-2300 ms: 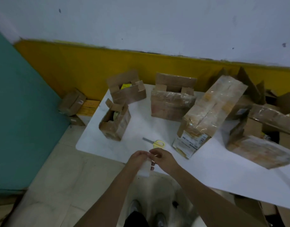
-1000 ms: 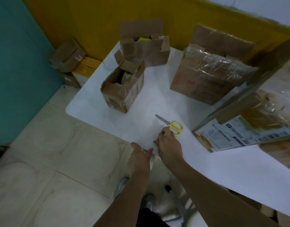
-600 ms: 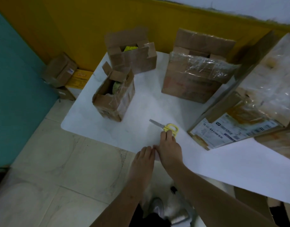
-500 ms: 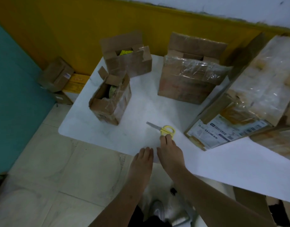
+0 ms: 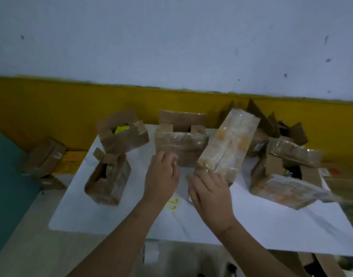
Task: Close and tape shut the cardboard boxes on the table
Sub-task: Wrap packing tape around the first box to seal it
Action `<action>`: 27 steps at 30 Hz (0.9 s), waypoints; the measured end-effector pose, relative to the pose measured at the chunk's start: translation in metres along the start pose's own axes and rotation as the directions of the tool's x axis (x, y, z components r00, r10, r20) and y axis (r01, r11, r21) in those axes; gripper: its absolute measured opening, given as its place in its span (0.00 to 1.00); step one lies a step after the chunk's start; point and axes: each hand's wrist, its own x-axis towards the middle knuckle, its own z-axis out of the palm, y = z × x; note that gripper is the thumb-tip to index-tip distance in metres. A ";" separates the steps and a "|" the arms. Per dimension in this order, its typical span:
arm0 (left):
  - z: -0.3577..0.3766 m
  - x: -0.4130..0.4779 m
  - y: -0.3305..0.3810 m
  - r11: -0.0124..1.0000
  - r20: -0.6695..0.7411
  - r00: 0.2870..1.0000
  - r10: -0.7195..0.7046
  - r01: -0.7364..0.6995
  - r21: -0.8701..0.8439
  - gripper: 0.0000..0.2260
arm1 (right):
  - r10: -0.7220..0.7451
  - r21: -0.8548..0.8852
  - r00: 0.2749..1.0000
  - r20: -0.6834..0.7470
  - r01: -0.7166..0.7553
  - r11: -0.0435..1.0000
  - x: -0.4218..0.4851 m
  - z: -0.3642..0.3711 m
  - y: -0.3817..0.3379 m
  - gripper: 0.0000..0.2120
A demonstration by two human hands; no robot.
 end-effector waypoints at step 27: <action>0.000 0.033 0.087 0.896 0.771 0.617 -0.159 0.417 -0.149 0.22 | 0.543 0.025 0.731 0.413 -0.605 0.795 0.040 -0.054 0.071 0.24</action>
